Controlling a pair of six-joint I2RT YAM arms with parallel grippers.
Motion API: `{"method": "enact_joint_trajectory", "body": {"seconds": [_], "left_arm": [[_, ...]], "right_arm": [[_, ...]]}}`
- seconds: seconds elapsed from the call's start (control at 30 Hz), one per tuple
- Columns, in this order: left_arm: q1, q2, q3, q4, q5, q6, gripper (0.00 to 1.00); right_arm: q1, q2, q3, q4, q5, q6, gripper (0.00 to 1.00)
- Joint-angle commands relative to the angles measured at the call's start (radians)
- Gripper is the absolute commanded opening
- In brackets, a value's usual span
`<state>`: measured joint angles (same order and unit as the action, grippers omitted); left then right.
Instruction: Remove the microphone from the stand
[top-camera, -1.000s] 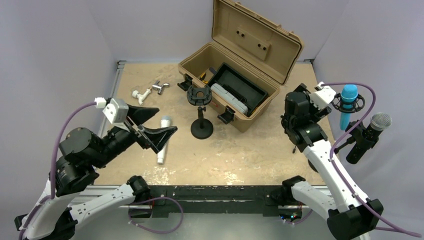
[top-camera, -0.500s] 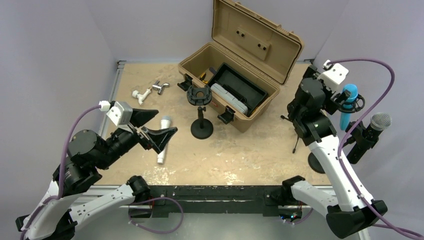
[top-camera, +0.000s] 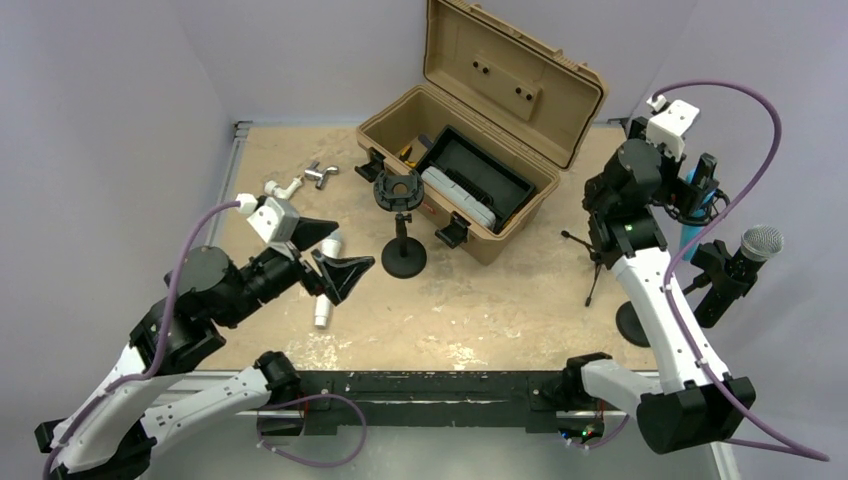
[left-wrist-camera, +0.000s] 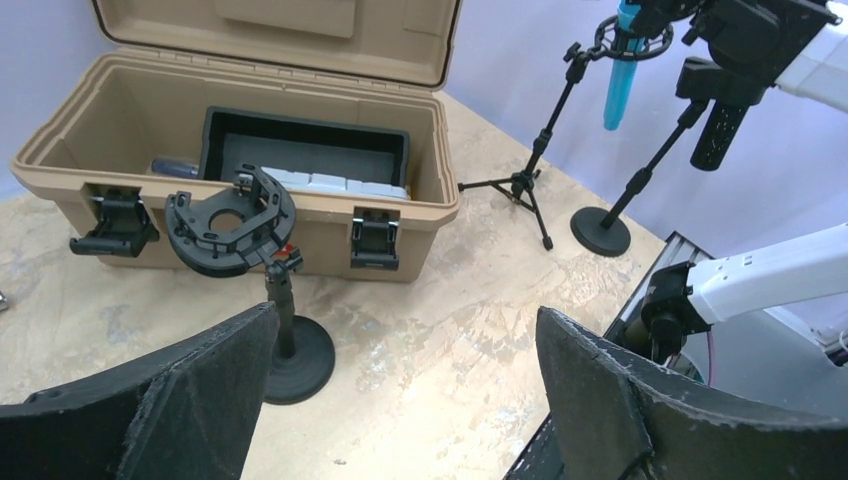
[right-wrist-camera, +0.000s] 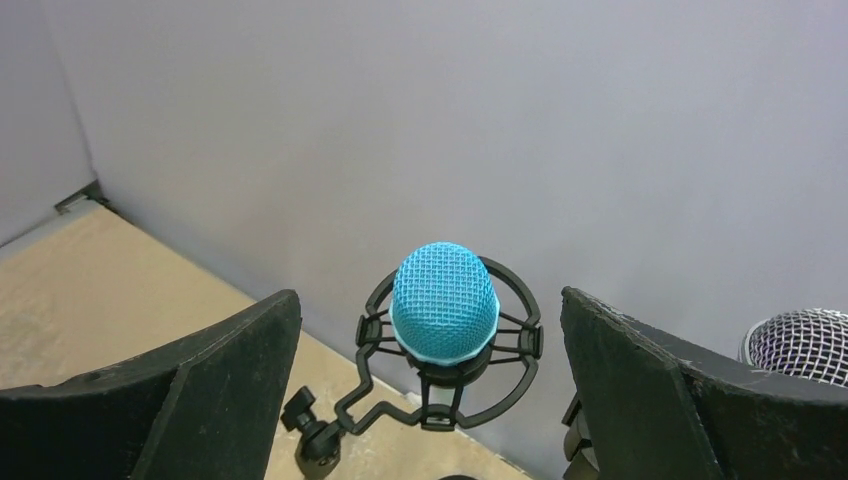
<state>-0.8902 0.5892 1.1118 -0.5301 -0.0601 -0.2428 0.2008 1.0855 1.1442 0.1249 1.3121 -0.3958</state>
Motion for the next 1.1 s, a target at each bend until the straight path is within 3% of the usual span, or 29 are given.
{"method": "enact_joint_trajectory", "body": {"seconds": [0.0,0.17,0.47,0.83,1.07], "left_arm": [[0.005,0.046,-0.009,0.058,0.034,-0.011,0.97],[0.005,0.068,-0.016,0.063,0.053,-0.019,0.96],[0.005,0.054,-0.029,0.069,0.04,-0.015,0.97],[0.005,0.046,-0.038,0.072,0.055,-0.013,0.96],[0.005,0.032,-0.039,0.073,0.055,-0.008,0.96]], "right_arm": [[-0.058,0.0,0.019,0.121,-0.031,-0.096,0.99],[-0.157,0.013,-0.015,0.211,-0.097,-0.131,0.99],[-0.198,0.07,-0.037,0.133,-0.226,-0.022,0.99],[-0.264,0.035,-0.127,0.18,-0.265,-0.014,0.98],[-0.269,0.033,-0.136,0.169,-0.292,0.0,0.88]]}}
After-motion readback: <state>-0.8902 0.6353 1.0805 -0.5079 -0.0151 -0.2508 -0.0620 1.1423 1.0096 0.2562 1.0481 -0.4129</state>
